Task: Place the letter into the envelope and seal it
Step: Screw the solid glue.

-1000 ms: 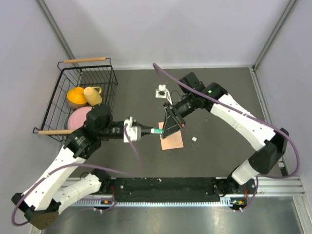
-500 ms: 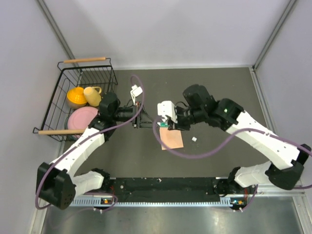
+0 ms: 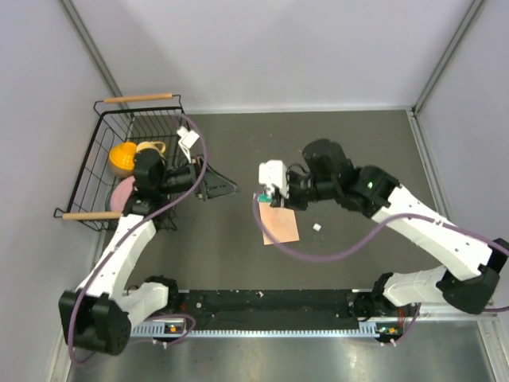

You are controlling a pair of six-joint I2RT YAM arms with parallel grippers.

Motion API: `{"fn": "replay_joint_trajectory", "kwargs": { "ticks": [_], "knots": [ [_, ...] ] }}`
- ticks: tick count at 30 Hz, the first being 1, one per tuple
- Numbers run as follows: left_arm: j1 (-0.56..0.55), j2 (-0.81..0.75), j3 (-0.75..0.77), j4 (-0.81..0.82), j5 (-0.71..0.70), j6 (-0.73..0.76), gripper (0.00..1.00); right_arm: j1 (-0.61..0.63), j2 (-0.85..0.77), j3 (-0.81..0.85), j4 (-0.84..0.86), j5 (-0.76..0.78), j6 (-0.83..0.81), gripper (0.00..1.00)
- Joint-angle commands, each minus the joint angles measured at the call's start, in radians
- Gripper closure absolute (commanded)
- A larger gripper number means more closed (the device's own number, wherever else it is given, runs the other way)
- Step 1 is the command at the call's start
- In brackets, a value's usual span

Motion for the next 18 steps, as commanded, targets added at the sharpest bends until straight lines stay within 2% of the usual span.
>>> {"fn": "replay_joint_trajectory", "kwargs": {
  "ticks": [1, 2, 3, 4, 5, 6, 8, 9, 11, 13, 18],
  "knots": [
    [0.034, -0.179, 0.192, -0.487, 0.021, 0.972, 0.15, -0.142, 0.106, 0.167, -0.161, -0.415, 0.257, 1.0],
    [0.023, -0.244, 0.189, -0.529, 0.016, 1.302, 0.14, -0.156, 0.125, 0.178, -0.19, -0.468, 0.335, 1.0],
    [-0.003, -0.28, 0.179, -0.555, -0.02, 1.438, 0.15, -0.188, 0.166, 0.192, -0.202, -0.591, 0.372, 1.0],
    [-0.02, -0.314, 0.151, -0.617, -0.03, 1.568, 0.16, -0.199, 0.188, 0.196, -0.212, -0.645, 0.407, 1.0],
    [-0.04, -0.37, 0.137, -0.641, -0.054, 1.808, 0.17, -0.214, 0.209, 0.199, -0.216, -0.699, 0.493, 1.0],
    [-0.096, -0.39, 0.125, -0.668, -0.083, 1.907, 0.19, -0.225, 0.237, 0.204, -0.218, -0.816, 0.533, 1.0],
    [-0.165, -0.415, 0.111, -0.74, -0.211, 2.131, 0.21, -0.249, 0.304, 0.207, -0.213, -0.912, 0.635, 1.0],
    [-0.237, -0.414, 0.114, -0.765, -0.246, 2.19, 0.23, -0.251, 0.32, 0.209, -0.207, -0.978, 0.642, 1.0],
    [-0.316, -0.403, 0.133, -0.831, -0.326, 2.32, 0.32, -0.254, 0.337, 0.21, -0.19, -1.0, 0.706, 1.0],
    [-0.345, -0.401, 0.133, -0.836, -0.355, 2.347, 0.37, -0.254, 0.35, 0.203, -0.149, -1.046, 0.745, 1.0],
    [-0.407, -0.398, 0.133, -0.868, -0.395, 2.431, 0.39, -0.251, 0.36, 0.189, -0.126, -1.13, 0.779, 1.0]
  ]
}}
